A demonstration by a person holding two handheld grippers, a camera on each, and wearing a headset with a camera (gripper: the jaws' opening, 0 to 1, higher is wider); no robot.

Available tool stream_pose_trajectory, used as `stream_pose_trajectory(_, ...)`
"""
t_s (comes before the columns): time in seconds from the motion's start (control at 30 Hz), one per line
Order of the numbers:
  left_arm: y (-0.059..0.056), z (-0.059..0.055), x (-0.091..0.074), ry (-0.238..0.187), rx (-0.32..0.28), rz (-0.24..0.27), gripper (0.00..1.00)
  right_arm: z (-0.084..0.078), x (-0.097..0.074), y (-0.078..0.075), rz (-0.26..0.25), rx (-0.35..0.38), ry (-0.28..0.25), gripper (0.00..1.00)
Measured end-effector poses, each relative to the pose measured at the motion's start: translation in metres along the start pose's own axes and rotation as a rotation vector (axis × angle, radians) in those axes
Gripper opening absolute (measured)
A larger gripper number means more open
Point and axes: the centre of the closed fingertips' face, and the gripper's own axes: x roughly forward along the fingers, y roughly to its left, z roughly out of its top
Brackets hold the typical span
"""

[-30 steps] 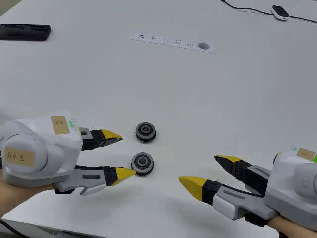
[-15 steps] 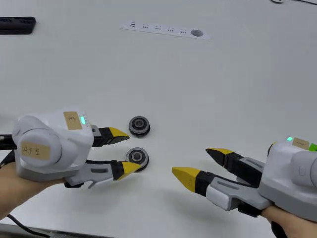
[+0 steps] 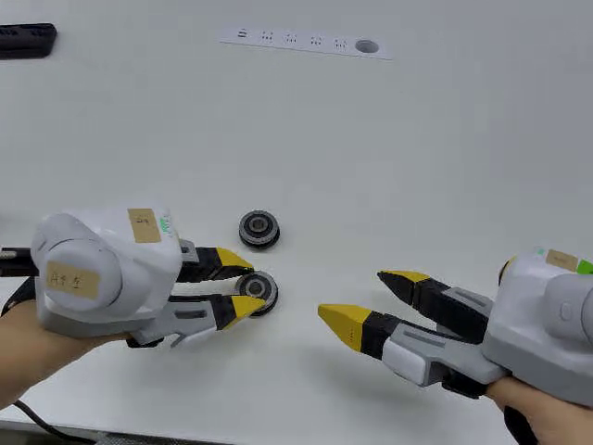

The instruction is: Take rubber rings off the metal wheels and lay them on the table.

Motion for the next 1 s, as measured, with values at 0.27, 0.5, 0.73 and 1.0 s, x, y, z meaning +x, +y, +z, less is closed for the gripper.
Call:
stream_pose_trajectory(0.27,-0.0025,0.0015,0.0002,0.002,0.008,-0.007,0.19,-0.0010,-0.0004,-0.0012,-0.003,0.010,-0.003,0.54)
stream_pose_trajectory(0.5,-0.0029,-0.0002,-0.0001,0.006,-0.004,-0.019,0.16,-0.0018,0.0000,0.0000,0.002,0.009,-0.002,0.54)
stream_pose_trajectory(0.73,-0.0014,-0.0021,0.0004,0.017,-0.003,-0.022,0.15,-0.0003,0.0009,0.0012,0.009,0.017,-0.007,0.53)
stream_pose_trajectory(1.0,-0.0008,-0.0013,0.0002,0.018,-0.001,-0.027,0.15,-0.0004,0.0031,0.0022,0.017,0.019,-0.003,0.53)
